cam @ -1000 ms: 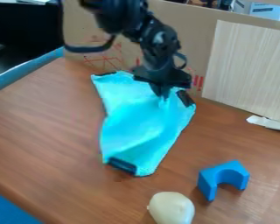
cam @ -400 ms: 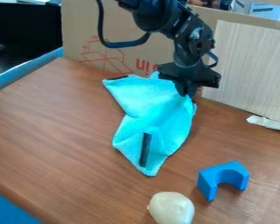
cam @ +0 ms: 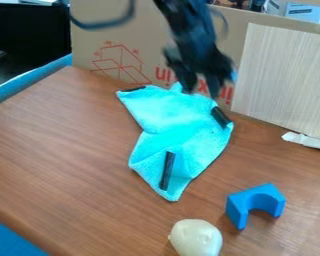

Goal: Fold the top left of cloth to bottom right

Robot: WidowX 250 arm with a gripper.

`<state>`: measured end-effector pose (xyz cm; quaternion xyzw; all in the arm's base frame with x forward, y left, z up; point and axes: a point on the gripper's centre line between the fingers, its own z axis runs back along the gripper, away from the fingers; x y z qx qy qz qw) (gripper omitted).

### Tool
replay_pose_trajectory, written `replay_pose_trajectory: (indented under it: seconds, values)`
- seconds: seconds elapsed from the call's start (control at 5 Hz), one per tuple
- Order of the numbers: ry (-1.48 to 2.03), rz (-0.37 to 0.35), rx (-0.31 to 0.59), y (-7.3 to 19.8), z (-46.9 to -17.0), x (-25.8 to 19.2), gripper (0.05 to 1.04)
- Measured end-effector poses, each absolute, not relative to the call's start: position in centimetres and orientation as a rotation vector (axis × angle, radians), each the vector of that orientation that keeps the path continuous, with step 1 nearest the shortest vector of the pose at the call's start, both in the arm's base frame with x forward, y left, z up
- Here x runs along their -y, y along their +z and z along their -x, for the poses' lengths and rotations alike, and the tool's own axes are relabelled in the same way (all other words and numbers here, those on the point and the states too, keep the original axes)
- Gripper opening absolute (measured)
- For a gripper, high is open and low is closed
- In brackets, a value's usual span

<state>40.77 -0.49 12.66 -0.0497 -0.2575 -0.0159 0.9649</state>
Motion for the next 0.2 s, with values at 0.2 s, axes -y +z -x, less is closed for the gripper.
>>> replay_pose_trajectory:
  seconds: [0.2]
  values:
    - [-0.23, 0.158, 0.562, 17.67, -36.28, -0.23, 0.987]
